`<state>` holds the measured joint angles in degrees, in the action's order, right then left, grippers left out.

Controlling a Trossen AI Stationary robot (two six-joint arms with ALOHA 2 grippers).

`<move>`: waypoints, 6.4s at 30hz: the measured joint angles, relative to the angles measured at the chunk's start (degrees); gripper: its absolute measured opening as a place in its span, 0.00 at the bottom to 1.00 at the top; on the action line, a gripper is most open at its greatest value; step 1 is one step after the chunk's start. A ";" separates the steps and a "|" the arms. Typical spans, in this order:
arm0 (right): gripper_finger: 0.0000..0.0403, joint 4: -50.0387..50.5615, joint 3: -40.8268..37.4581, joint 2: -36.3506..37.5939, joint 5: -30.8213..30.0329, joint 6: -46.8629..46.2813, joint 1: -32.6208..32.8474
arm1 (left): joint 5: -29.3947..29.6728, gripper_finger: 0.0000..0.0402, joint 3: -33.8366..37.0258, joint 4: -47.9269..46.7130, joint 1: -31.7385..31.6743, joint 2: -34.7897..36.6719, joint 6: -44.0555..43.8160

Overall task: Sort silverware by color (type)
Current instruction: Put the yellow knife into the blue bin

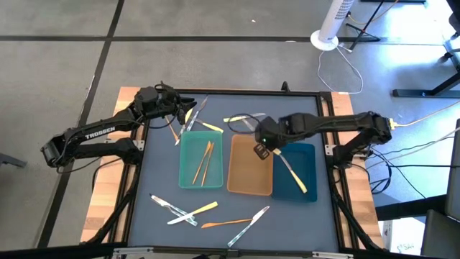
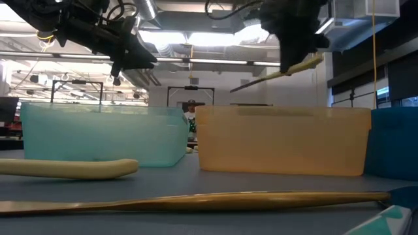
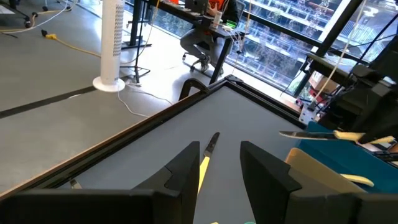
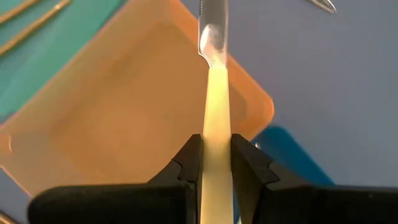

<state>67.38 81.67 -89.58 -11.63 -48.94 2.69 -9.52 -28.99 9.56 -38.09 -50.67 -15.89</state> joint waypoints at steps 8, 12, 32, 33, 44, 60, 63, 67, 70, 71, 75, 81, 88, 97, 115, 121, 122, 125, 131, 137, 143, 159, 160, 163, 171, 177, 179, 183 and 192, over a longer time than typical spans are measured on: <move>0.13 6.68 0.02 2.45 -5.12 -13.64 7.48 | 0.00 0.27 0.00 -0.02 0.00 0.02 -0.01; 0.13 9.68 0.02 2.95 -7.10 -20.55 11.58 | 0.00 0.27 0.00 -0.02 0.00 0.01 -0.01; 0.13 15.17 -0.09 2.24 -14.02 -45.37 29.56 | 0.00 0.27 0.00 -0.02 0.00 0.01 0.01; 0.13 14.70 -0.57 2.23 -14.35 -45.94 30.04 | 0.00 0.27 0.00 -0.02 0.00 0.02 0.01; 0.13 9.49 -11.79 2.22 -13.68 -54.34 31.81 | 0.00 0.27 0.00 -0.02 -0.02 0.01 0.01; 0.13 -6.18 -24.35 2.25 -8.79 -54.32 31.83 | 0.00 0.27 0.00 -0.02 -0.02 0.01 -0.01; 0.13 -6.00 -24.48 2.25 -8.76 -54.08 31.83 | 0.00 0.27 0.00 -0.02 -0.02 0.00 -0.01; 0.13 -5.86 -24.48 2.25 -8.48 -52.15 31.86 | 0.00 0.27 0.00 -0.01 -0.02 0.01 -0.01; 0.13 -5.50 -24.48 2.25 -7.36 -49.45 31.86 | 0.00 0.27 0.00 -0.02 0.00 0.00 -0.01; 0.13 -5.16 -24.48 2.25 -6.86 -48.63 31.86 | 0.00 0.27 0.00 -0.02 -0.02 0.02 -0.01; 0.13 -2.17 -24.48 2.25 -4.38 -48.31 31.86 | 0.00 0.27 0.00 -0.02 -0.02 0.00 -0.01; 0.13 -1.15 -24.48 2.25 -3.77 -48.33 31.86 | 0.00 0.27 0.00 -0.02 -0.02 0.00 -0.01; 0.13 -7.56 -28.70 2.27 -2.67 -48.31 31.86 | 0.00 0.27 0.00 -0.02 -0.01 0.02 -0.01; 0.13 -12.47 -33.85 2.27 -2.70 -48.31 31.81 | 0.00 0.27 0.00 -0.02 -0.02 0.01 -0.01; 0.13 -20.82 -39.08 2.27 -2.70 -48.31 31.79 | 0.00 0.27 0.00 -0.02 -0.01 0.00 -0.01; 0.13 -20.84 -39.08 2.27 -2.70 -48.29 31.79 | 0.00 0.27 0.00 -0.02 -0.02 0.01 0.00; 0.13 -20.86 -39.08 2.27 -2.70 -48.29 31.79 | 0.00 0.27 0.00 -0.02 -0.02 0.00 0.00; 0.13 -20.86 -39.08 2.27 -2.69 -48.29 31.79 | 0.00 0.27 0.00 -0.02 -0.02 0.01 0.01; 0.15 -21.00 -39.08 2.27 -2.66 -48.26 31.79 | 0.00 0.27 0.00 -0.02 -0.02 0.01 0.01; 0.27 -21.17 -39.08 2.27 -2.46 -48.26 31.79 | 0.00 0.27 0.00 -0.02 -0.02 0.00 0.01; 0.38 -21.11 -39.08 2.27 -2.48 -48.26 31.79 | 0.00 0.27 0.00 -0.02 -0.01 0.00 0.01; 0.43 -21.01 -39.08 2.27 -2.15 -48.25 31.79 | 0.02 0.27 0.00 0.56 -0.02 0.02 1.14; 0.43 -21.01 -39.08 2.27 -2.08 -48.26 31.79 | 0.00 0.27 0.00 0.82 0.00 0.00 1.45; 0.43 -20.78 -38.94 2.27 -1.93 -48.25 31.79 | -0.31 0.27 0.00 2.01 -0.02 0.01 1.26; 0.43 -20.60 -37.64 2.27 -1.76 -48.25 31.79 | -1.60 0.27 -0.02 5.72 -0.02 0.00 1.56; 0.43 -18.44 -35.50 2.27 -1.76 -48.26 31.79 | -1.55 0.27 -0.02 6.61 -0.02 0.00 2.82; 0.43 -16.45 -34.21 2.27 -1.92 -48.24 31.79 | -1.57 0.27 -0.02 6.97 0.00 0.00 2.92; 0.43 -12.11 -31.48 2.27 -3.00 -48.24 31.79 | -1.68 0.27 -0.02 8.16 -0.01 0.00 2.96; 0.43 -6.54 -26.53 2.27 -7.39 -48.00 31.79 | -1.81 0.27 -1.87 9.24 -0.04 0.00 2.94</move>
<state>60.84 55.14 -87.31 -19.01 -96.94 34.48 -11.33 -30.86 18.80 -38.13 -50.68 -12.95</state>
